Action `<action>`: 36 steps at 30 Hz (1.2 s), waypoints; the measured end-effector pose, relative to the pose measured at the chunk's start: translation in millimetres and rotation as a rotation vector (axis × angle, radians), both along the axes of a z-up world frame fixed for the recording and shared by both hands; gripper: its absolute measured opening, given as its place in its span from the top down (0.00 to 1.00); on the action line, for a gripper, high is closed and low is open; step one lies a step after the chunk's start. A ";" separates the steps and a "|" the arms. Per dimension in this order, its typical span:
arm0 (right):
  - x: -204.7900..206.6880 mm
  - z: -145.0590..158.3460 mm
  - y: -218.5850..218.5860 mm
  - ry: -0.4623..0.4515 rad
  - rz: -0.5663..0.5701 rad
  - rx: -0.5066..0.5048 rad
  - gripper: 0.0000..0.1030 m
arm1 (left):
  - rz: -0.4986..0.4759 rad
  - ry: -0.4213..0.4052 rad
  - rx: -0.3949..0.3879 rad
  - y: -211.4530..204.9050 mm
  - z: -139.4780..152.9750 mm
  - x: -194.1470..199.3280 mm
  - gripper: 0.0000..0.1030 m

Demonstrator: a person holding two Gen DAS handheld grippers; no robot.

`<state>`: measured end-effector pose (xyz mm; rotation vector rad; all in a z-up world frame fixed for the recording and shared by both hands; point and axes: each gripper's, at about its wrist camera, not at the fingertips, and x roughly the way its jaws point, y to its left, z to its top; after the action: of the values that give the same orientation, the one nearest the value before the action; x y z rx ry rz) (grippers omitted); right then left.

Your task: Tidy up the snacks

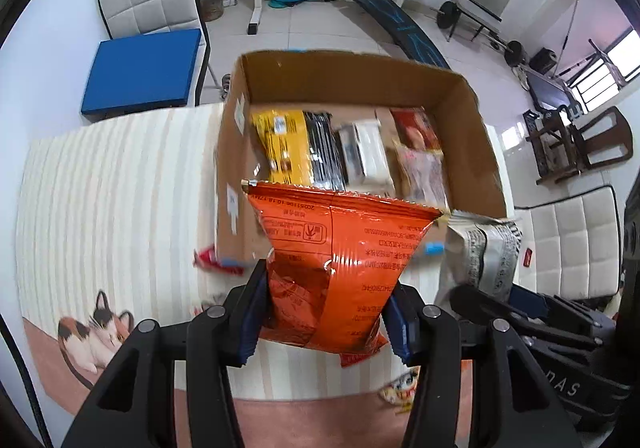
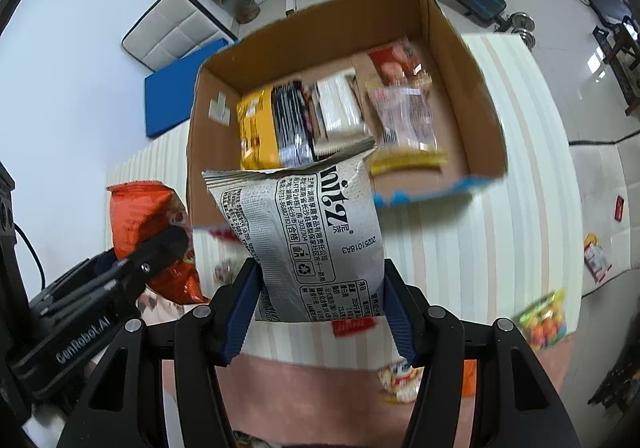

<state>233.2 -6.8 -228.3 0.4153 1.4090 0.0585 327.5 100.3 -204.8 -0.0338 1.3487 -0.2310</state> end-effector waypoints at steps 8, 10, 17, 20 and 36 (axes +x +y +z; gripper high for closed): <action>61.5 -37.4 -3.1 0.075 -0.034 -0.016 0.40 | 0.031 0.180 -0.046 4.9 -45.8 72.5 0.53; 74.1 -48.7 -5.2 0.097 -0.044 -0.023 0.40 | 0.042 0.235 -0.045 5.1 -61.8 88.3 0.53; 93.8 -79.8 -11.0 0.157 -0.056 -0.022 0.40 | 0.046 0.387 -0.036 1.0 -103.2 107.2 0.53; 95.2 -90.3 -11.5 0.180 -0.053 0.012 0.40 | 0.029 0.434 -0.044 -2.1 -115.4 105.8 0.52; 87.8 -101.3 -4.3 0.243 0.028 -0.051 0.12 | 0.011 0.450 -0.031 -3.8 -107.2 83.7 0.19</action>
<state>321.1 -11.1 -329.7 0.3693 1.6519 -0.0056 411.2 96.5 -312.0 -0.1255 1.7925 -0.2436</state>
